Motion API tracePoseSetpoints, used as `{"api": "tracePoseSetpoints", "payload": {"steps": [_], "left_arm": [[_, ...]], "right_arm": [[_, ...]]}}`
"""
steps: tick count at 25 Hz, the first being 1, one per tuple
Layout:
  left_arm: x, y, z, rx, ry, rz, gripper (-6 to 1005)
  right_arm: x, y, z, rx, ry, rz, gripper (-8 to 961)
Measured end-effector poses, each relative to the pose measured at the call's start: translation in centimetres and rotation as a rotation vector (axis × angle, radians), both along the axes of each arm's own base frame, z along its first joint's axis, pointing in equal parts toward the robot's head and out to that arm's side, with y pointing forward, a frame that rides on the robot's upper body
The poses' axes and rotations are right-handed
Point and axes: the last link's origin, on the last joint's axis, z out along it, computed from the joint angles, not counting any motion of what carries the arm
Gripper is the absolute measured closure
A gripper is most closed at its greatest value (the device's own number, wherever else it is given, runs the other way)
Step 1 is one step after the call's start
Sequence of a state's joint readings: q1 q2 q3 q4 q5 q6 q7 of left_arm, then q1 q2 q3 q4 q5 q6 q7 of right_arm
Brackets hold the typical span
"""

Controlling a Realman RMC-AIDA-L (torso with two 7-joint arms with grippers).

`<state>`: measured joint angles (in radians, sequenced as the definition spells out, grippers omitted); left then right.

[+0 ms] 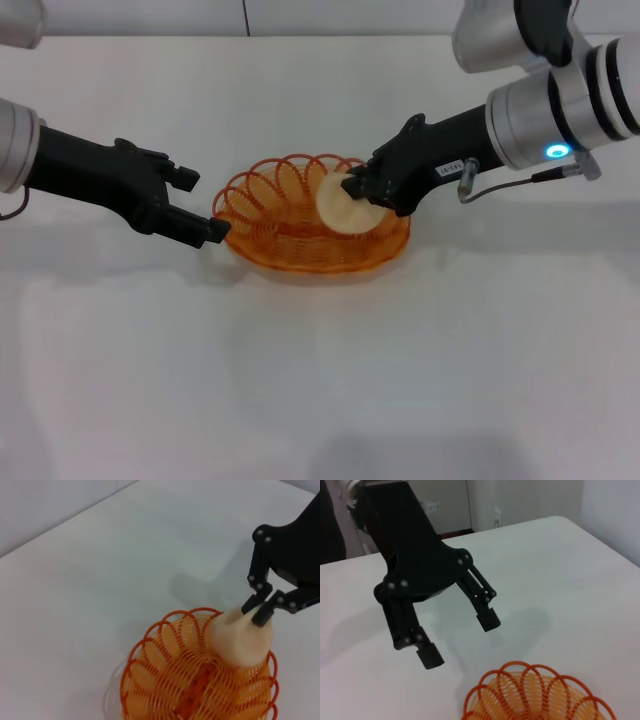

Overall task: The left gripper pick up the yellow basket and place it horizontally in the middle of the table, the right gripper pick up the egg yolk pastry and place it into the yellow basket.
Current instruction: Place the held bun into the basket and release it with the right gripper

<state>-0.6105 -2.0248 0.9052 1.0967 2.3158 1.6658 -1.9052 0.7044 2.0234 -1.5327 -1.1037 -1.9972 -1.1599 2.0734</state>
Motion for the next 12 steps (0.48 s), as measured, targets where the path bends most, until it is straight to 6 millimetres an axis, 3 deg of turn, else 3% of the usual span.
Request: {"api": "tracePoseSetpoints", "payload": {"steps": [10,12], "left_arm": [[-0.14,-0.1,-0.05,0.001,-0.001,0.003,111],[-0.21,-0.14,-0.05,0.001,0.0,0.001,111]], "right_arm": [[-0.36,-0.07,-0.17,0.001,0.002,0.017,807],[-0.55,-0.17,0.0,0.001,0.009,0.023,735]]}}
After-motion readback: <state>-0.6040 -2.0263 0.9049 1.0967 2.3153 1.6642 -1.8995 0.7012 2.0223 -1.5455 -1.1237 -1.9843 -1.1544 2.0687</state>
